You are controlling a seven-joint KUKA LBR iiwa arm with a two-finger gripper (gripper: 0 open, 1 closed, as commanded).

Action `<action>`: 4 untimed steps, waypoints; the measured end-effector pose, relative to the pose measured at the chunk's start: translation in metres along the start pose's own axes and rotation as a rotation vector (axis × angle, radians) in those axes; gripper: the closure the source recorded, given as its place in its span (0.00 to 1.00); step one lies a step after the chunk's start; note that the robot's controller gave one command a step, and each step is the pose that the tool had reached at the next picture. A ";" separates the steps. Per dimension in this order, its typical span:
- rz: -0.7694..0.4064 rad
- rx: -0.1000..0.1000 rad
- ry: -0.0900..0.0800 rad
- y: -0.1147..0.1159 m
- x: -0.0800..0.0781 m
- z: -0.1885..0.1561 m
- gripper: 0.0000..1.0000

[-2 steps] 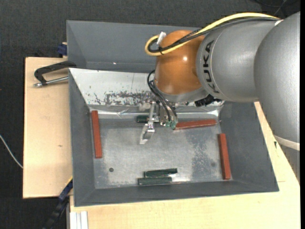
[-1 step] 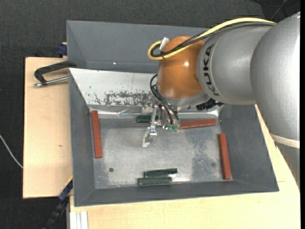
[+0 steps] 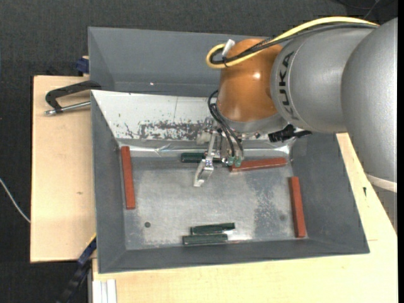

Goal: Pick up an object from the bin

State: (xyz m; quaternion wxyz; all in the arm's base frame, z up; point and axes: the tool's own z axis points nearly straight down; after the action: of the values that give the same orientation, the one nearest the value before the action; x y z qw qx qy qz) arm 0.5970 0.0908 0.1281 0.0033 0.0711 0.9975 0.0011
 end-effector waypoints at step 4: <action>0.018 -0.001 0.007 0.008 0.002 0.046 1.00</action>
Offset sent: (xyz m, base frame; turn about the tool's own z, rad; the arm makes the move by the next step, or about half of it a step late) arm 0.0008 -0.0014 -0.0581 0.0195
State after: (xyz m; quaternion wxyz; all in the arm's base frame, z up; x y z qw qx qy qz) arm 0.5967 0.0987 0.0818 0.0000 0.0803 0.9968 0.0020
